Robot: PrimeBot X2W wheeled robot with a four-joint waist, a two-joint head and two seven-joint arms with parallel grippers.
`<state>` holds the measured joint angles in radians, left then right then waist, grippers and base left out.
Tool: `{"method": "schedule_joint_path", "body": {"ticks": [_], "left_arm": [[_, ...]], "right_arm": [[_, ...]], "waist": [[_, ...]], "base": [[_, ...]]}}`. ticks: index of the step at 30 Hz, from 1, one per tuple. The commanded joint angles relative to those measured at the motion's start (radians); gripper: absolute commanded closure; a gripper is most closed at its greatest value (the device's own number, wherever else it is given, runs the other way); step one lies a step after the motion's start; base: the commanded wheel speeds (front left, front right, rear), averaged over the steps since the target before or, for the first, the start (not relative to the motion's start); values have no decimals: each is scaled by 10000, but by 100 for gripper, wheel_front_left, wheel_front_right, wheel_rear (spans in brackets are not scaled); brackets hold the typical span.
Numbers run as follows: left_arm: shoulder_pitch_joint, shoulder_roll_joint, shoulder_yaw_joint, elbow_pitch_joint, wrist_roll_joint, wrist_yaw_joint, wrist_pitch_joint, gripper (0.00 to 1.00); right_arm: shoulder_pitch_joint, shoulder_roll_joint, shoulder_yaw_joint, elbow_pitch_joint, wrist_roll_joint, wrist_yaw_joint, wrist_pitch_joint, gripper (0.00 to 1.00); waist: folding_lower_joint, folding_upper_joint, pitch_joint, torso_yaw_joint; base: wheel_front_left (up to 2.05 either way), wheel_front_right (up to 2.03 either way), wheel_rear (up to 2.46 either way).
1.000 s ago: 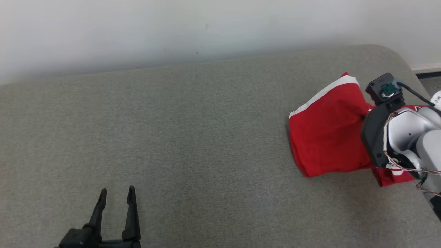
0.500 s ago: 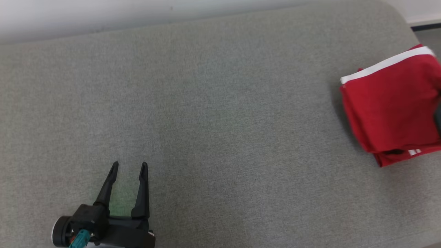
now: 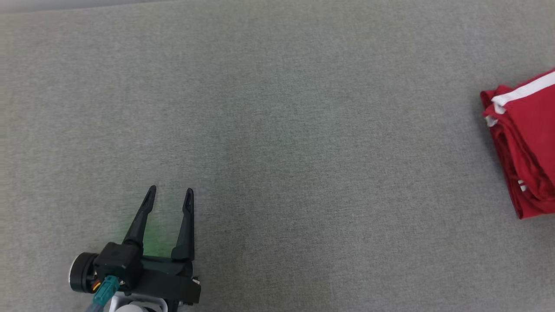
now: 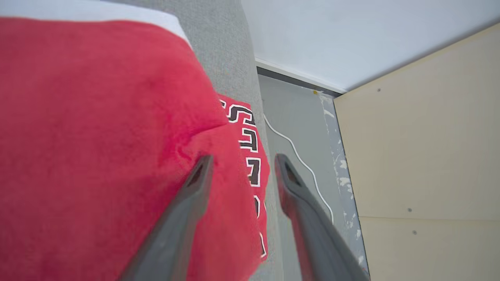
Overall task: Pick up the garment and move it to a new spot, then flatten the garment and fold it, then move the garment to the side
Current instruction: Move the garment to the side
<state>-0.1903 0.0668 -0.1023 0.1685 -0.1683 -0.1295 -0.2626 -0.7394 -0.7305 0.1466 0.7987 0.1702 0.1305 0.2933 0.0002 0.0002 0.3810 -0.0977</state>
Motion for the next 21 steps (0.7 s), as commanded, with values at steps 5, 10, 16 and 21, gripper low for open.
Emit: {"method": "schedule_joint_path", "body": {"ticks": [5, 10, 16, 21], "left_arm": [[176, -41, -7, 41, -17, -8, -26, 0], [611, -89, 162, 77, -175, 1, -26, 0], [1173, -122, 434, 36, -300, 7, -28, 0], [1625, -143, 790, -58, -245, 246, -28, 0]], "right_arm": [[834, 550, -1066, 449, -282, -3, -653, 0], [1641, 1134, -1702, 209, -177, -3, -1504, 0], [2684, 1991, -1997, -759, 297, -3, -2551, 0], [3621, 2850, -1892, -1880, 706, -3, -3259, 0]], "waist": [[-2, -2, -667, 242], [-2, -2, -1444, 303], [-2, -2, -2462, 329], [-2, -2, -3330, 377]], "base": [[0, 0, 0], [0, 0, 0], [0, 0, 0], [0, 0, 0]]}}
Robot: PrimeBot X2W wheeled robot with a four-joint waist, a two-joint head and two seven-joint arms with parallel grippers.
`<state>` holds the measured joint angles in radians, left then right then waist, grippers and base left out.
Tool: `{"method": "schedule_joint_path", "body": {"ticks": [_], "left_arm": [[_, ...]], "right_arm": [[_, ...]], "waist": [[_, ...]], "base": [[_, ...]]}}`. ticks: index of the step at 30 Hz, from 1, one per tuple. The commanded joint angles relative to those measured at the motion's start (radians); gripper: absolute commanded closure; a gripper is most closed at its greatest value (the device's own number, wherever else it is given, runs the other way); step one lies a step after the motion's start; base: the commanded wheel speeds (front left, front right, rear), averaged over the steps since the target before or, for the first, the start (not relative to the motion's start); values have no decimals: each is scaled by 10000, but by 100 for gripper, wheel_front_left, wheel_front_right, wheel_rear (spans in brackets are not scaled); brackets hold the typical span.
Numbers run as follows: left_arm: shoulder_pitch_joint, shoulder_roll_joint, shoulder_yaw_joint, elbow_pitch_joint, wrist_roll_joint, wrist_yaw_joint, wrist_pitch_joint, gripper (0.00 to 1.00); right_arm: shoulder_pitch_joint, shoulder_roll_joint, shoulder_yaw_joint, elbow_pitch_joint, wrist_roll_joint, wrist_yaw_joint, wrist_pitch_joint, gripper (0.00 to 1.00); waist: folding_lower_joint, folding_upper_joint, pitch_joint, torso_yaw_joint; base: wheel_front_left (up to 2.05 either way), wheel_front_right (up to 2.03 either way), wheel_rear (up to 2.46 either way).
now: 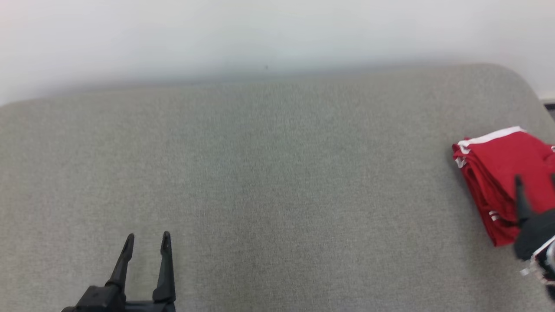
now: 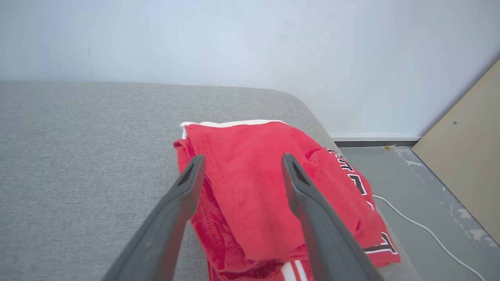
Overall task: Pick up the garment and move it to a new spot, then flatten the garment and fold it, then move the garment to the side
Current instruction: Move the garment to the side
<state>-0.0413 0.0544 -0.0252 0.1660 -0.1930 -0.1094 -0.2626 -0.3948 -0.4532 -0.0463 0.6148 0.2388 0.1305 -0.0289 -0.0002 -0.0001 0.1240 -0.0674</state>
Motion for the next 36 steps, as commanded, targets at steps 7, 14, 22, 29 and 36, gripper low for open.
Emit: {"method": "schedule_joint_path", "body": {"ticks": [7, 14, 22, 29, 36], "left_arm": [[697, -31, 597, -175, -192, 450, -26, 0], [996, -31, 810, 54, -96, 557, -28, 0], [1287, 36, 805, 532, 134, 321, -28, 0], [1450, 12, 768, 837, 340, 117, -26, 0], [1422, -26, 849, 914, 273, 47, -26, 0]], "right_arm": [[1665, 1344, 591, -1830, 382, -3, -490, 0], [2560, 1663, 1440, -2667, 561, -3, -767, 0], [3193, 2275, 1548, -2709, 786, -3, -1300, 0], [3464, 2689, 1222, -2617, 658, -3, -1651, 0], [3443, 2801, 1067, -2698, 457, -3, -1590, 0]], "waist": [[2, 1, -1568, 163], [2, 1, -1926, 251], [2, 1, -2152, 176], [2, 1, -2201, 216], [2, 1, -2165, 249]], "base": [[0, 0, 0], [0, 0, 0], [0, 0, 0], [0, 0, 0], [0, 0, 0]]}}
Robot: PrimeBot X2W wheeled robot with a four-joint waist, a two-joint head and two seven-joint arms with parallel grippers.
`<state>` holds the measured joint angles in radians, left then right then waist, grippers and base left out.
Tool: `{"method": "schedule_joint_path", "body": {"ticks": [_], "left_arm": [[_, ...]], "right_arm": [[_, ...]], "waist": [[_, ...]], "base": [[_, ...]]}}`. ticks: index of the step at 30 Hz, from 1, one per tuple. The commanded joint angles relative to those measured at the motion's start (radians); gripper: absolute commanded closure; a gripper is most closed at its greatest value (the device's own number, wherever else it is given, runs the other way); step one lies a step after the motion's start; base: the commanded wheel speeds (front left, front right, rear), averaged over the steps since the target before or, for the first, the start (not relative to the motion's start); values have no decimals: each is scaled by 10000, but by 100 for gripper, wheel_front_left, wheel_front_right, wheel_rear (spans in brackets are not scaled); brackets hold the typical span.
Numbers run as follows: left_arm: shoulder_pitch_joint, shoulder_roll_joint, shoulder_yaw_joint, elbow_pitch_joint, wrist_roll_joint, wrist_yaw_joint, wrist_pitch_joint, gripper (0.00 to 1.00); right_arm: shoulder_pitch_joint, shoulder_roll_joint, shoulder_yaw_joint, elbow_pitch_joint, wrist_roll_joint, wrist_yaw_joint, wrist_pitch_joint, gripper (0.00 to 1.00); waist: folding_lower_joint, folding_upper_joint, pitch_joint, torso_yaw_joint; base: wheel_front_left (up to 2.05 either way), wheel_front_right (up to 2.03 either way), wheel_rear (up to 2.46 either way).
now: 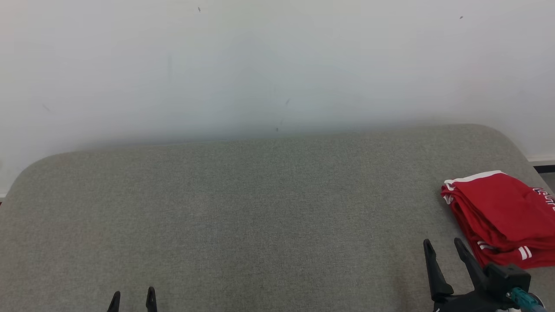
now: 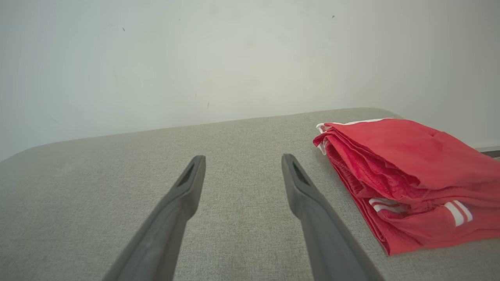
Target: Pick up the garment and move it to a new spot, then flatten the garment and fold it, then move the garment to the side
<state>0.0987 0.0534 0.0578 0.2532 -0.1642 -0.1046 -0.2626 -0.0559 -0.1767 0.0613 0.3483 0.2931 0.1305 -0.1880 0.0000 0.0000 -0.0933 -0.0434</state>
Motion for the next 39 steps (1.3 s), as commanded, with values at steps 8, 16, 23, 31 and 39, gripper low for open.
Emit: {"method": "schedule_joint_path", "body": {"ticks": [8, 16, 23, 31, 39], "left_arm": [[-119, -29, 66, 86, -72, -51, -28, 0], [-128, -34, 89, 46, -221, 21, -26, 0], [-121, -34, 100, -48, -220, 36, -28, 0], [-83, -33, 121, -128, -53, 134, -26, 0], [68, -96, 89, 340, -135, 76, 56, 100]], "right_arm": [[-3, 61, -18, -200, -247, -3, 189, 0], [24, 68, 52, -191, -147, -3, 259, 0], [83, 109, 47, -253, -192, -3, 314, 0], [108, 151, 74, -249, -169, -3, 352, 0], [316, 262, 108, 206, -122, 0, 398, 100]], "waist": [[0, 0, 57, 110], [0, 0, 146, 136], [0, 0, 219, 151], [0, 0, 249, 195], [0, 0, 249, 241]], "base": [[0, 0, 0], [0, 0, 0], [0, 0, 0], [0, 0, 0], [0, 0, 0]]}}
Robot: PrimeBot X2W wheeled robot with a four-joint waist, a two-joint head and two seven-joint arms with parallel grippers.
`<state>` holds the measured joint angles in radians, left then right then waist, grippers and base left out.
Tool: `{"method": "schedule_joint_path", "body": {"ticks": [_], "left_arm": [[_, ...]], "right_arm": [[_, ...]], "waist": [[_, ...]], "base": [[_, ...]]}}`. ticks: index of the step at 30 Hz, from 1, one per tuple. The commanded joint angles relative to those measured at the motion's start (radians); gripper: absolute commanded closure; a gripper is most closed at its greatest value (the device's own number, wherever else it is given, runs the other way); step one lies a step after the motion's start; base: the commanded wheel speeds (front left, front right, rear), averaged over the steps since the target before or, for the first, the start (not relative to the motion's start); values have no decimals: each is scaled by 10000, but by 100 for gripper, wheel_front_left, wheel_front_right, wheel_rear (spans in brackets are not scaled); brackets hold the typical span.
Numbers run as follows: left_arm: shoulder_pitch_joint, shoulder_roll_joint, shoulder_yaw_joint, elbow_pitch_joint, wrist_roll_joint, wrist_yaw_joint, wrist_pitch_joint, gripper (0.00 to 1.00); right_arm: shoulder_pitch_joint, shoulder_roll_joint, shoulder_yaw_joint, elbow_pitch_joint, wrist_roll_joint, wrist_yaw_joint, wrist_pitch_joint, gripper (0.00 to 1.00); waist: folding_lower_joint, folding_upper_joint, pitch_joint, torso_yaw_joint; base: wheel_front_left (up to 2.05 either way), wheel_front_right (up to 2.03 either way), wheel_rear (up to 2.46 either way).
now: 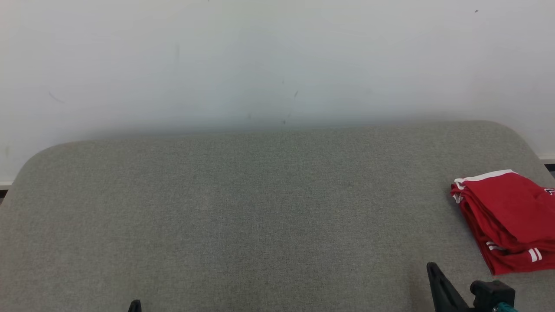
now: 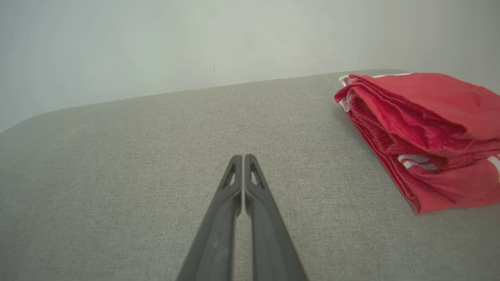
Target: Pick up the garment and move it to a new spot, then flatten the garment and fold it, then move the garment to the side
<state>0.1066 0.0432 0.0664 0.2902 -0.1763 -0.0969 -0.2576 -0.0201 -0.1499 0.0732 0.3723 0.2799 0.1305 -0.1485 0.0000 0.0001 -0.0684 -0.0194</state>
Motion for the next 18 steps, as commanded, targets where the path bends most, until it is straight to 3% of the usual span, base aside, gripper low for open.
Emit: {"method": "schedule_joint_path", "body": {"ticks": [1, 18], "left_arm": [[-17, -5, 17, 45, -54, -1, 24, 100], [-498, 4, 124, -6, -3107, -78, 827, 100]], "right_arm": [[24, 12, -6, 39, 53, 0, 17, 100], [-146, 234, -411, -198, 2875, 1, 584, 100]], "waist": [[0, -1, 2, 0], [0, -1, 94, 26]], "base": [[0, 0, 0], [0, 0, 0]]}}
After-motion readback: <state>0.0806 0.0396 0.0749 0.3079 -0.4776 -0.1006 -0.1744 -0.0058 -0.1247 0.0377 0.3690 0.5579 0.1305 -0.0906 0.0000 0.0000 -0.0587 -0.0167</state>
